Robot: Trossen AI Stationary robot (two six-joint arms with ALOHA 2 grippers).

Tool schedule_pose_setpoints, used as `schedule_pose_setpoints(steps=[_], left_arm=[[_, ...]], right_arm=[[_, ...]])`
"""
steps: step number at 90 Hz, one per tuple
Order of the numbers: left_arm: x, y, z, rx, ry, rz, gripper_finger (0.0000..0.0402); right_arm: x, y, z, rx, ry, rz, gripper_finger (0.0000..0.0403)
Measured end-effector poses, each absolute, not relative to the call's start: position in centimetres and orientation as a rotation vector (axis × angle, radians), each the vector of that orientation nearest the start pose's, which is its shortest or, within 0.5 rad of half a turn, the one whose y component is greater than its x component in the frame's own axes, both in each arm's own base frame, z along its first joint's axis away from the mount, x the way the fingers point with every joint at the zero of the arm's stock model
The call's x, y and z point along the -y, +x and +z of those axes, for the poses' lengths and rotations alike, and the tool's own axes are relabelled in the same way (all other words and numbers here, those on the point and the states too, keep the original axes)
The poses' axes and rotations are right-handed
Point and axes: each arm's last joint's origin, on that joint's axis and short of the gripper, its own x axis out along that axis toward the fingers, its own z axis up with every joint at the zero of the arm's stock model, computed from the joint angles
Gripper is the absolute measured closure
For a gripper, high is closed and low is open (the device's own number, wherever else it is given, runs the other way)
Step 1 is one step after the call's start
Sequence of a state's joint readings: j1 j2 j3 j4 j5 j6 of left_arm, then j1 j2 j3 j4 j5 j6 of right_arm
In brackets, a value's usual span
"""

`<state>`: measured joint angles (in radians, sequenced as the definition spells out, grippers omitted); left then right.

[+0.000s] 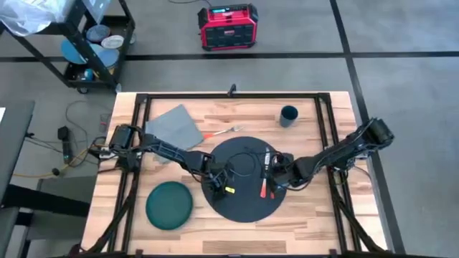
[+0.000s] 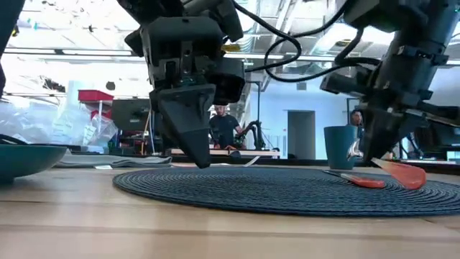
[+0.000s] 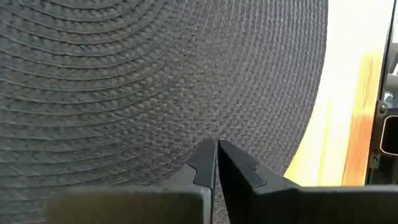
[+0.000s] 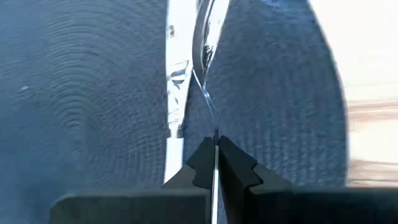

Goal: Set table place
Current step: Put the orange spoon to the right of the orange table knife on the blue tablemat, then fold the gray table napkin

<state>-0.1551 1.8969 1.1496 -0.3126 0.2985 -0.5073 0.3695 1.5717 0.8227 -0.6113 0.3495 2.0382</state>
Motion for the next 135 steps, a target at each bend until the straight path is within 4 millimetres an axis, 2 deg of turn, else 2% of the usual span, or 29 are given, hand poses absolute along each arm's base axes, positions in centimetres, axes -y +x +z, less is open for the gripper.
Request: schedule_pose_setpoints(steps=[22,54,90,100,113,122,135], left_arm=[[6.6,36.4,14.7,-1.167,-0.493,-0.147,0.0401],[6.5,36.2,14.6,-1.183,-0.478,-0.151,0.0401],[6.6,36.2,14.6,-1.193,-0.477,-0.160,0.0401],[6.6,35.9,14.6,-1.221,-0.467,-0.179,0.0401],[6.5,35.2,15.3,-1.246,-0.457,-0.188,0.0401],[6.4,34.8,16.7,-1.227,-0.456,-0.194,0.0401],[6.3,33.4,19.4,-1.221,-0.486,-0.178,0.0401]], right_arm=[[-8.1,24.5,15.1,-0.731,1.264,-1.190,0.0399],[-7.8,24.6,15.1,-0.734,1.259,-1.194,0.0334],[-8.0,24.4,15.3,-0.745,1.210,-1.175,0.0330],[-8.4,24.4,17.2,-0.713,1.118,-1.097,0.0330],[-8.6,24.1,21.3,-0.648,0.946,-0.942,0.0330],[-8.4,23.7,24.3,-0.627,0.875,-0.819,0.0330],[-8.2,22.7,27.3,-0.618,0.800,-0.679,0.0330]])
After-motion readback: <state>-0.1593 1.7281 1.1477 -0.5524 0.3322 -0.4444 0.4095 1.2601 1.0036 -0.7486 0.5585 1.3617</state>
